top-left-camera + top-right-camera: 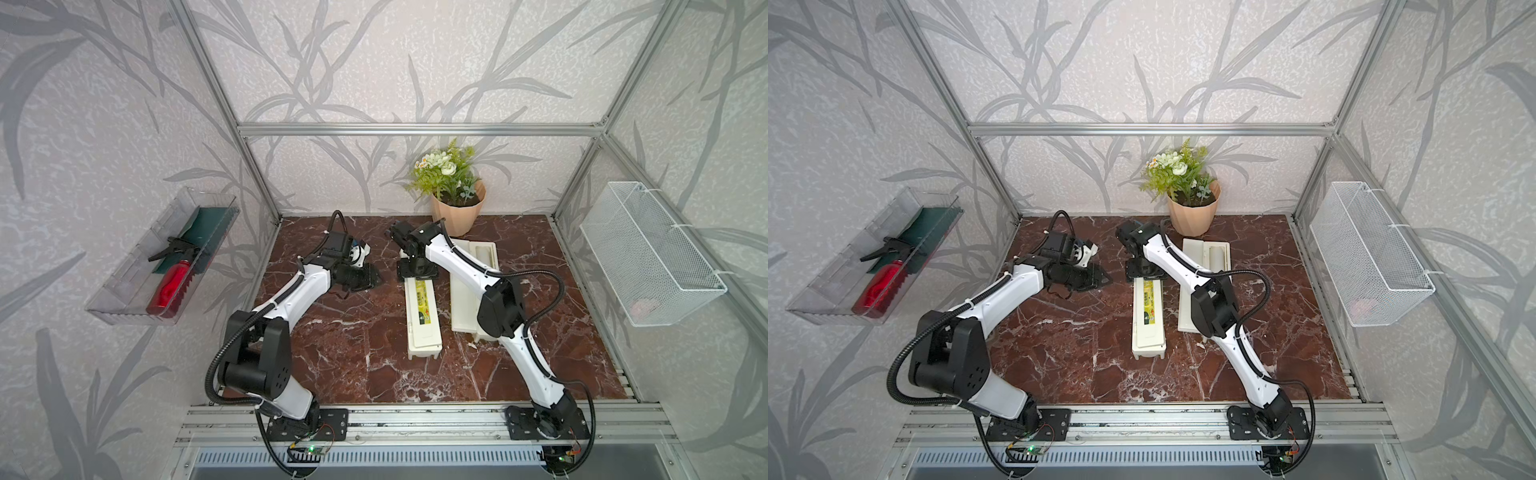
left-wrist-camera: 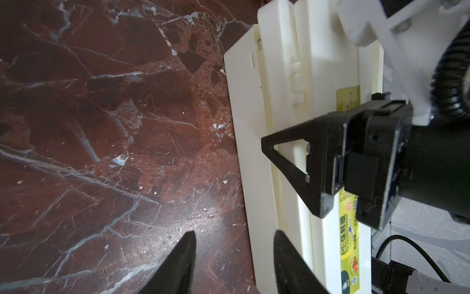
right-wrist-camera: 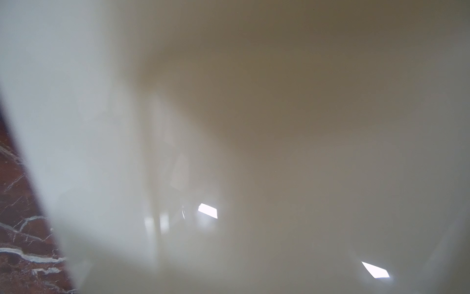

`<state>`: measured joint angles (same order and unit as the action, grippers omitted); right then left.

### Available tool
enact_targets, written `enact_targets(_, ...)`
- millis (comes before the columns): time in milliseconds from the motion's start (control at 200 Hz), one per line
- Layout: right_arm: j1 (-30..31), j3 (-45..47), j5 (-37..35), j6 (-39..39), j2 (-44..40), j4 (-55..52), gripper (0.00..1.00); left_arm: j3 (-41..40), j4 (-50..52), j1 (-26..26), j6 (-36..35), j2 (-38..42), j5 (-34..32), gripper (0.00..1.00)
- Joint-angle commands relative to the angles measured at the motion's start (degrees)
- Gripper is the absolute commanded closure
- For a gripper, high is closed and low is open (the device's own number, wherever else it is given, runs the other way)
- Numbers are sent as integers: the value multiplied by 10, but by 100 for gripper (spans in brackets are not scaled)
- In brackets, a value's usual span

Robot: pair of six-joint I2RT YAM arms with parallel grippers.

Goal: Put plastic wrap rolls into dispensers
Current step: Close the lid on the plastic wrap cutting box.

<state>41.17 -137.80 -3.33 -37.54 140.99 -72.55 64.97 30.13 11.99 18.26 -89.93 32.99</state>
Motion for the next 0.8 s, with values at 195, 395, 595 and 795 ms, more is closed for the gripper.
enact_targets(195,4,-41,0,-23,37,-20,0,-5,-8,-3,9,-4,18,49)
enact_targets(395,6,-29,-20,-19,26,-14,0,-20,-13,1,16,5,54,49)
enact_targets(595,6,-32,-40,-5,8,-22,0,-80,-77,9,63,15,124,50)
enact_targets(795,6,-8,-34,5,-24,2,0,-92,-105,38,75,4,149,49)
